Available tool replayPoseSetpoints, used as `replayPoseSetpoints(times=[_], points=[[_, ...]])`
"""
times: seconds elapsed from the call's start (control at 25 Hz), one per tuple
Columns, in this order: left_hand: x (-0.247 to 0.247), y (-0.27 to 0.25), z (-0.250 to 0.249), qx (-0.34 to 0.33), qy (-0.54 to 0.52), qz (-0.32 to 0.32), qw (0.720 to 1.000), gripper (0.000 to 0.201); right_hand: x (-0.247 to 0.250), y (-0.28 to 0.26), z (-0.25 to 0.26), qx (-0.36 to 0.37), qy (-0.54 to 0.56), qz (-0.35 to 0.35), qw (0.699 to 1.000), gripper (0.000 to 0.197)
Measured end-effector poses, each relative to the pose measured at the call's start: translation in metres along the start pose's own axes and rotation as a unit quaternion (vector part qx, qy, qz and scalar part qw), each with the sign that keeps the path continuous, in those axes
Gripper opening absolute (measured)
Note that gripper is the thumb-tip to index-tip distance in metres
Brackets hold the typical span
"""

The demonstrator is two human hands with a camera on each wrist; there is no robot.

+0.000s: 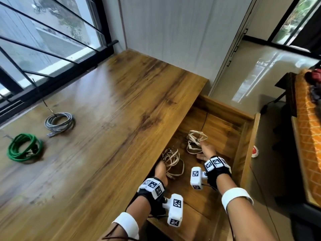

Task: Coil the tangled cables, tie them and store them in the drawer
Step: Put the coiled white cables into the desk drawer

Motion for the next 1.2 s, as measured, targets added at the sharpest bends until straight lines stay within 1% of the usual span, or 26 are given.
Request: replayPoseSetpoints(times=[0.04, 0.12, 0.2, 0.24, 0.28, 0.32, 0.36, 0.4, 0.48, 0.52, 0.56, 0.6, 0.68, 0.76, 0.8, 0.88, 0.92, 0.96, 1.0, 1.04, 1.08, 1.12, 1.2], points=[[0.002, -0.002, -0.002, 0.001, -0.006, 0.0, 1.0, 0.04, 0.002, -0.002, 0.001, 0.003, -0.009, 0.005, 1.0, 0.058], [0.003, -0.016, -0.004, -0.001, 0.016, -0.008, 1.0, 0.04, 0.008, -0.007, 0.006, 0.012, -0.031, 0.013, 0.999, 0.067], [0.006, -0.033, -0.005, -0.011, 0.044, -0.02, 0.999, 0.039, 0.017, -0.02, 0.019, 0.041, -0.077, -0.011, 0.996, 0.071], [0.007, -0.039, -0.003, -0.013, 0.064, -0.018, 0.998, 0.037, 0.023, -0.03, 0.03, 0.076, -0.107, -0.038, 0.991, 0.068], [0.009, -0.05, -0.001, -0.017, 0.08, -0.007, 0.997, 0.033, 0.027, -0.043, 0.048, 0.127, -0.139, -0.071, 0.98, 0.06], [0.005, -0.056, 0.003, -0.006, 0.103, 0.018, 0.995, 0.026, 0.031, -0.057, 0.065, 0.177, -0.159, -0.102, 0.966, 0.05], [0.006, -0.071, 0.0, -0.009, 0.121, 0.044, 0.992, 0.019, 0.023, -0.078, 0.086, 0.226, -0.168, -0.116, 0.952, 0.04], [0.003, -0.078, -0.003, -0.016, 0.15, 0.075, 0.986, 0.016, 0.017, -0.094, 0.104, 0.264, -0.17, -0.12, 0.942, 0.033], [0.012, -0.102, -0.024, -0.072, 0.203, 0.127, 0.968, 0.015, -0.019, -0.129, 0.141, 0.342, -0.18, -0.086, 0.918, 0.022], [0.024, -0.117, -0.043, -0.115, 0.213, 0.138, 0.96, 0.016, -0.047, -0.146, 0.158, 0.384, -0.193, -0.054, 0.901, 0.019], [0.042, -0.126, -0.066, -0.162, 0.217, 0.127, 0.954, 0.018, -0.078, -0.161, 0.176, 0.425, -0.207, -0.017, 0.881, 0.018], [0.066, -0.14, -0.09, -0.205, 0.204, 0.107, 0.951, 0.019, -0.112, -0.177, 0.193, 0.457, -0.218, 0.026, 0.862, 0.018], [0.123, -0.163, -0.138, -0.274, 0.159, 0.048, 0.947, 0.022, -0.187, -0.205, 0.218, 0.493, -0.251, 0.123, 0.824, 0.021], [0.183, -0.183, -0.176, -0.319, 0.117, -0.02, 0.94, 0.02, -0.259, -0.225, 0.229, 0.496, -0.304, 0.207, 0.787, 0.027], [0.211, -0.187, -0.192, -0.335, 0.098, -0.058, 0.935, 0.02, -0.288, -0.231, 0.232, 0.492, -0.332, 0.232, 0.77, 0.03], [0.274, -0.188, -0.229, -0.368, 0.054, -0.162, 0.914, 0.02, -0.349, -0.236, 0.235, 0.482, -0.375, 0.271, 0.744, 0.035], [0.306, -0.188, -0.246, -0.376, 0.033, -0.23, 0.897, 0.021, -0.377, -0.233, 0.236, 0.477, -0.396, 0.285, 0.731, 0.038], [0.336, -0.186, -0.261, -0.374, 0.025, -0.303, 0.876, 0.023, -0.403, -0.231, 0.235, 0.469, -0.415, 0.297, 0.721, 0.042], [0.362, -0.185, -0.273, -0.359, 0.039, -0.372, 0.855, 0.027, -0.428, -0.225, 0.234, 0.46, -0.429, 0.305, 0.715, 0.046], [0.385, -0.181, -0.285, -0.336, 0.066, -0.431, 0.835, 0.033, -0.449, -0.219, 0.232, 0.448, -0.443, 0.31, 0.712, 0.05], [0.402, -0.176, -0.294, -0.302, 0.102, -0.471, 0.823, 0.036, -0.465, -0.213, 0.231, 0.434, -0.453, 0.31, 0.714, 0.054], [0.411, -0.167, -0.301, -0.27, 0.15, -0.492, 0.814, 0.04, -0.474, -0.205, 0.226, 0.414, -0.458, 0.307, 0.724, 0.057], [0.417, -0.146, -0.314, -0.216, 0.257, -0.488, 0.806, 0.047, -0.493, -0.191, 0.22, 0.387, -0.476, 0.294, 0.733, 0.061]])
Point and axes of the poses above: each hand's wrist, its own y-axis towards the middle knuckle, its own x-axis out of the back of the hand, z = x × y, the point moved 9 cm from there along y, towards the middle knuckle, and after that the axes turned 15 degrees about x, right-handed, at the moved point
